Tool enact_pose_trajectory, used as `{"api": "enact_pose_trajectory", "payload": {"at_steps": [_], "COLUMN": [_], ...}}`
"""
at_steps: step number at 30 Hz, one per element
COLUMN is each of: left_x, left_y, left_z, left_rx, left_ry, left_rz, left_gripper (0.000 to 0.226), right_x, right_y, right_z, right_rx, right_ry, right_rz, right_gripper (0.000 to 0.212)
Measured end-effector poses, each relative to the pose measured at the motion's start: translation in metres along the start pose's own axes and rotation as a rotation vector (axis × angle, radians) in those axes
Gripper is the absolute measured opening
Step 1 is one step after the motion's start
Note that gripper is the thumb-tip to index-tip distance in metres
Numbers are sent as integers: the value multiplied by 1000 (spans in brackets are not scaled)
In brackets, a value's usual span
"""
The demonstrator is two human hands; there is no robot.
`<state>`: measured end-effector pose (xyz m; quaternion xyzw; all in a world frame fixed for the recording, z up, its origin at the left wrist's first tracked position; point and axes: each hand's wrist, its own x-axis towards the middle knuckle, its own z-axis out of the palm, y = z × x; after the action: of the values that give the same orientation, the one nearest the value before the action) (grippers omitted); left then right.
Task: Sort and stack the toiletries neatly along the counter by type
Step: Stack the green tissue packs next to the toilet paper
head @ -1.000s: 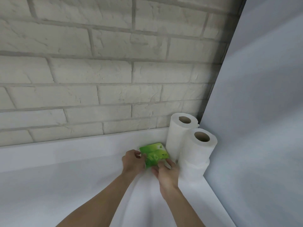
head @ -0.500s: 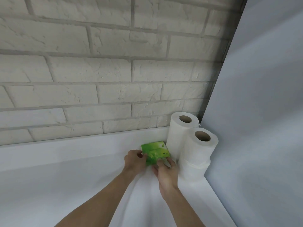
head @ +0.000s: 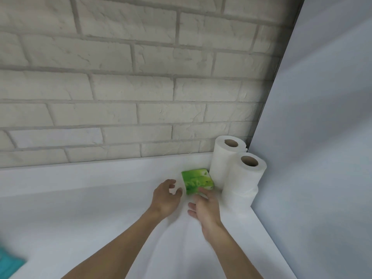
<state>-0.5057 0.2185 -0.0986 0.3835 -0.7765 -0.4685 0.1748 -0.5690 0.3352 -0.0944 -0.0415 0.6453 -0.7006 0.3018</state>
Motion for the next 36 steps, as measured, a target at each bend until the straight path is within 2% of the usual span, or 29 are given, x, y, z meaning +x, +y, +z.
{"api": "enact_pose_trajectory", "payload": {"at_steps": [6, 17, 25, 30, 36], "left_x": [-54, -155, -238, -279, -321], "left_y": [-12, -51, -111, -150, -194], "left_z": [-40, -142, -227, -274, -324], "left_rx": [34, 110, 209, 286, 343], "left_ry": [62, 211, 298, 321, 288], "left_rz": [97, 242, 199, 112, -10], "left_gripper": [44, 42, 39, 41, 43], "right_x": [-54, -147, -223, -264, -301], "right_y": [1, 23, 60, 89, 126], "right_z": [17, 68, 128, 171, 218], "right_rx": [-113, -349, -447, -531, -662], "right_ry": [-84, -290, -484, -592, -647], "right_rz": [-53, -218, -212, -190, -170], "right_gripper": [27, 23, 26, 25, 21]}}
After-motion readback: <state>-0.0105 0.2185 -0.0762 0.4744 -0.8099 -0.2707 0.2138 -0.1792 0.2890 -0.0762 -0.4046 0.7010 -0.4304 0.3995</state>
